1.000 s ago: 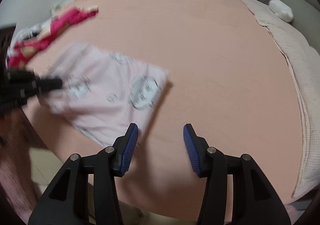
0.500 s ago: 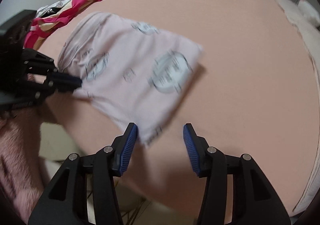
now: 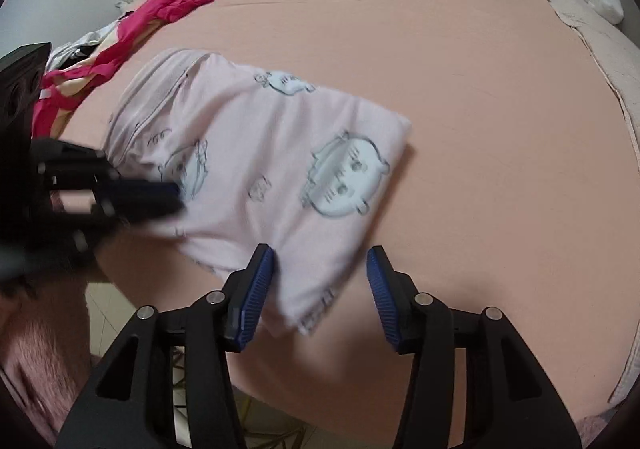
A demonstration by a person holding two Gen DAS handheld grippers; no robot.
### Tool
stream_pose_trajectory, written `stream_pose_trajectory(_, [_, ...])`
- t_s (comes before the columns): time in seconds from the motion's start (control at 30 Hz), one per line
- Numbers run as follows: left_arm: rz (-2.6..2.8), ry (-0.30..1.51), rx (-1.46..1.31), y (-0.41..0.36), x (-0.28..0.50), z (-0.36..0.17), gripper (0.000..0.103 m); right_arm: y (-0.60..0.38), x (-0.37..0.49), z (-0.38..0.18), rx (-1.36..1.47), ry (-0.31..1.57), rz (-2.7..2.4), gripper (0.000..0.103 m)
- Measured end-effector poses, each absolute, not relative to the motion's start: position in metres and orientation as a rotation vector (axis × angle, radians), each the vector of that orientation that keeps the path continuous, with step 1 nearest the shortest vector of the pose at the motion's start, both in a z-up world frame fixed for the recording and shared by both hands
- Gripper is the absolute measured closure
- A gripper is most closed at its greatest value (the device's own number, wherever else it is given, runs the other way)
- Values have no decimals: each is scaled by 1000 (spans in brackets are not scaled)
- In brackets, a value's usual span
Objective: Fold clothes
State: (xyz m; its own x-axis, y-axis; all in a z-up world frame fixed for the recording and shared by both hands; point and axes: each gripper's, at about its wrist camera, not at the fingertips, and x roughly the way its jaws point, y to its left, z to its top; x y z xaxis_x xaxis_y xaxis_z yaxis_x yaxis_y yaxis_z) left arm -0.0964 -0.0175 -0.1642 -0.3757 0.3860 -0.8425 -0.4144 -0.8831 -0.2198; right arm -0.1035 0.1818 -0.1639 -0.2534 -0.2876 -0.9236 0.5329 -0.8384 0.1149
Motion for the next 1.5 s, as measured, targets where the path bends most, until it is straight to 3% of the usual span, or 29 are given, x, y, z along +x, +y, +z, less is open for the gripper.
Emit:
stream_pose_trajectory(0.1, [2256, -64, -1336, -44, -85, -157, 94, 199, -93, -162, 1530, 400, -2126, 44])
stream_pose_trajectory(0.17, [2306, -112, -1255, -54, -84, -141, 92, 210, -96, -153, 1505, 342, -2172, 45])
stream_pose_trajectory(0.23, [2371, -148, -1157, -66, -81, -122, 79, 220, -102, -144, 1475, 223, -2223, 45])
stream_pose_trajectory(0.27, [2397, -167, -1120, -68, -83, -114, 67, 225, -105, -140, 1458, 163, -2247, 45])
stream_pose_trajectory(0.33, [2435, -206, -1079, -64, -94, -105, 65, 234, -113, -131, 1422, 52, -2292, 45])
stream_pose_trajectory(0.47, [2464, 15, -1211, -14, -135, -121, 65, 202, -147, -124, 1360, 24, -2325, 44])
stream_pose_trajectory(0.6, [2518, 336, -1328, 24, -158, -144, 66, 167, -170, -139, 1386, 234, -2363, 46])
stream_pose_trajectory(0.67, [2550, 381, -1332, 23, -153, -145, 66, 158, -173, -155, 1428, 293, -2357, 49])
stream_pose_trajectory(0.87, [2554, -15, -1337, -14, -149, -132, 66, 163, -165, -152, 1371, 116, -2396, 45])
stream_pose_trajectory(0.97, [2542, -56, -1359, -20, -153, -133, 66, 174, -180, -153, 1391, -22, -2378, 34])
stream_pose_trajectory(1.03, [2568, -13, -1380, -20, -157, -129, 60, 173, -194, -161, 1437, -57, -2328, 34])
stream_pose_trajectory(1.07, [2576, 2, -1394, -19, -161, -128, 52, 172, -201, -165, 1460, -75, -2302, 34])
stream_pose_trajectory(1.17, [2533, -40, -1450, -18, -179, -133, 51, 171, -202, -170, 1458, -26, -2251, 32])
stream_pose_trajectory(1.23, [2456, -58, -1478, -11, -183, -139, 53, 162, -202, -172, 1446, 0, -2218, 44])
stream_pose_trajectory(1.27, [2466, -23, -1460, -9, -181, -141, 61, 160, -201, -171, 1440, -6, -2181, 66])
stream_pose_trajectory(1.3, [2477, 2, -1445, -7, -178, -141, 66, 157, -199, -169, 1428, -7, -2156, 80])
stream_pose_trajectory(1.37, [2501, 14, -1422, -8, -170, -139, 69, 150, -197, -165, 1396, 55, -2170, 87])
stream_pose_trajectory(1.5, [2581, 18, -1402, -15, -148, -133, 72, 145, -173, -156, 1343, 194, -2219, 91])
